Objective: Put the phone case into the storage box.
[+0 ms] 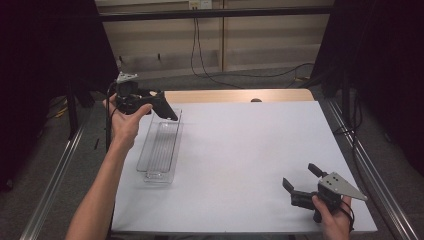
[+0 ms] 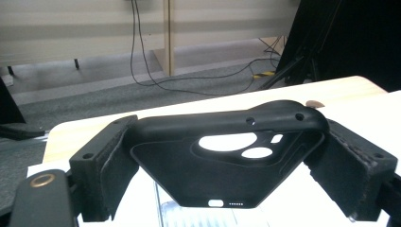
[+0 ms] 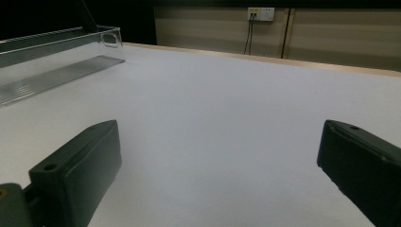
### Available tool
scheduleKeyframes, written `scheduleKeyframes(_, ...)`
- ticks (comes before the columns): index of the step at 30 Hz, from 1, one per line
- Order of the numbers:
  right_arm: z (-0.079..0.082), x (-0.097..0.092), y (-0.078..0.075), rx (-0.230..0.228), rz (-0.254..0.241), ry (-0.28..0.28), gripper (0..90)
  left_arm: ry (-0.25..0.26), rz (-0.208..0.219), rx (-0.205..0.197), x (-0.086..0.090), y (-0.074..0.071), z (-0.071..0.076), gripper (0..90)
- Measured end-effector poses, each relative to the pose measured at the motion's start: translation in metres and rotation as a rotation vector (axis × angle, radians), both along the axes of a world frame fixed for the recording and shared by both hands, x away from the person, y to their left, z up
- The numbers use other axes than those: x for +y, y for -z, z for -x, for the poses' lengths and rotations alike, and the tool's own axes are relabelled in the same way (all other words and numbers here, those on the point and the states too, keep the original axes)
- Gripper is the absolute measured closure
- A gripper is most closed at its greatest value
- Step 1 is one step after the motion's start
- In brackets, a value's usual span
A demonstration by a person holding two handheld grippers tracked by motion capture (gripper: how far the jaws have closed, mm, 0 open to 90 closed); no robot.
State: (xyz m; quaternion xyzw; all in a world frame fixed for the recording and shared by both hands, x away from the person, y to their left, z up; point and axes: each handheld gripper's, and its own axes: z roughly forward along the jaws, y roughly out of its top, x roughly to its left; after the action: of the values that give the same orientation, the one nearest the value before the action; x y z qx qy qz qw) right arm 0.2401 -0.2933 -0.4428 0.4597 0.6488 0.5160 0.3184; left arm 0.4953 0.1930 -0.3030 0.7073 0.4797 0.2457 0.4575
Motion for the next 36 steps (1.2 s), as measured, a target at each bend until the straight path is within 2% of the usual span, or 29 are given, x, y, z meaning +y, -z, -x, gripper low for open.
scheduleKeyframes(10,0.0,0.0,0.0,0.0,0.004,-0.006,0.0,-0.018,-0.016,0.004,-0.003,0.005,-0.008,14.0)
scheduleKeyframes(16,0.0,0.0,0.001,0.005,0.0,-0.008,0.0,-0.049,-0.04,-0.015,-0.006,0.006,-0.009,14.0)
scheduleKeyframes(20,0.0,0.0,0.001,0.006,-0.002,-0.013,0.0,-0.056,-0.039,-0.016,-0.008,0.008,-0.011,14.0)
scheduleKeyframes(33,-0.001,0.002,0.002,0.014,-0.002,-0.023,0.0,-0.099,-0.045,0.014,-0.017,0.019,-0.018,14.0)
scheduleKeyframes(36,-0.001,0.001,0.002,0.011,-0.001,-0.023,0.0,-0.104,-0.041,0.009,-0.019,0.021,-0.019,14.0)
